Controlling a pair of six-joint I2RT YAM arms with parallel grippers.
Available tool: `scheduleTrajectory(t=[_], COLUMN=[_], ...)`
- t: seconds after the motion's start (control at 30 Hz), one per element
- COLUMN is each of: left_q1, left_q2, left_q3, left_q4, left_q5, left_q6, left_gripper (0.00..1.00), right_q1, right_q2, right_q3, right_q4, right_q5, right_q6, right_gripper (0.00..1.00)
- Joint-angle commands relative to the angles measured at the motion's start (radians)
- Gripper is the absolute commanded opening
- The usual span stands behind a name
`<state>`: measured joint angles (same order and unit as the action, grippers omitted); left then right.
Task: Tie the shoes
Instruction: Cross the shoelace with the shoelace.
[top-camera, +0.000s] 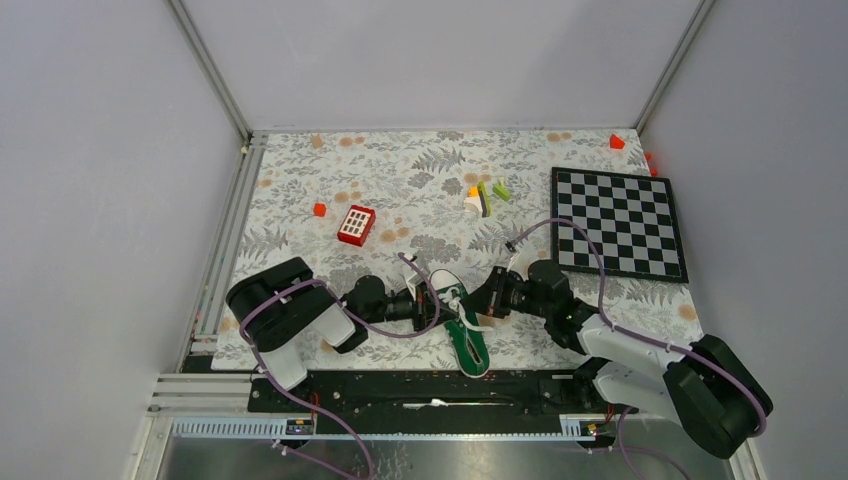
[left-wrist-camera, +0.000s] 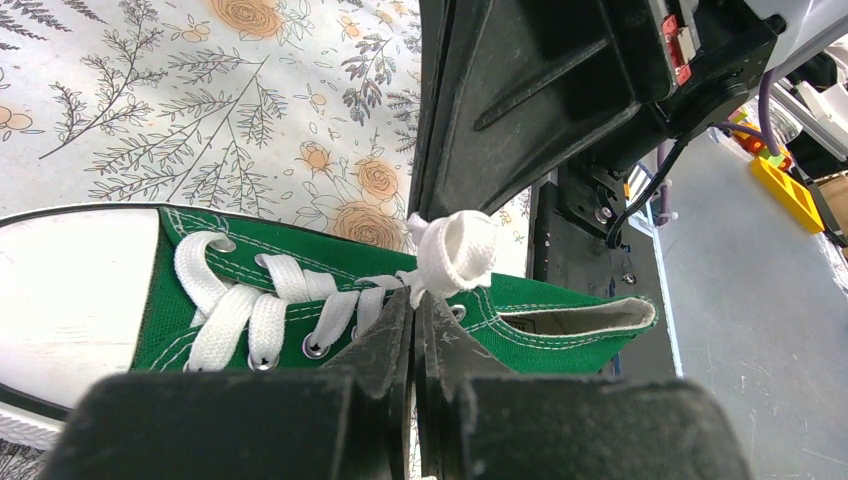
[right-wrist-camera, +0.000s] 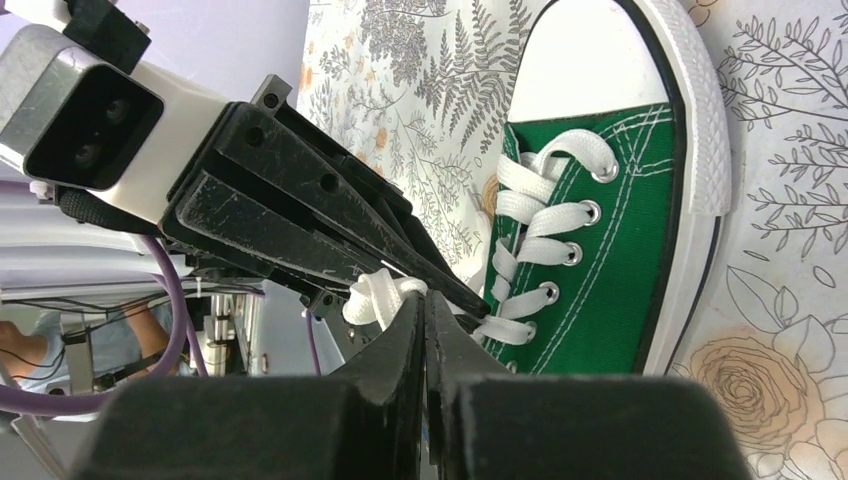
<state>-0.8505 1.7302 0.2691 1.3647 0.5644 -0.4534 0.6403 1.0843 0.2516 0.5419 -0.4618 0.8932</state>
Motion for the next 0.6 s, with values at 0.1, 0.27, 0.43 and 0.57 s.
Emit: scheduleTrajectory(t=[0.1, 0.27, 0.43, 0.57], left_q1=[-0.004, -0.003, -0.004, -0.003], left_q2=[0.008, 0.009, 0.018, 0.025], left_q3=[0.031, 0.043, 0.058, 0.064], left_q4=[0.068, 0.065, 0.062, 0.062], left_q5=[0.033, 0.046, 0.056, 0.056], left_q6=[0.006, 0.001, -0.001, -0.002], left_gripper=[0.00, 0.00, 0.00, 0.00], right_q1=[-0.003, -0.002, -0.002, -0.002], right_q2=[-0.037, -0.010, 0.046, 0.077], right_q3=[0.005, 0.003, 0.001, -0.003], right_q4=[-0.058, -0.038, 0.020, 0.054], right_q5=[0.027, 0.015, -0.007, -0.022], right_q6=[-0.049, -0.044, -0.027, -0.016], right_gripper=[0.00, 0.00, 0.00, 0.00])
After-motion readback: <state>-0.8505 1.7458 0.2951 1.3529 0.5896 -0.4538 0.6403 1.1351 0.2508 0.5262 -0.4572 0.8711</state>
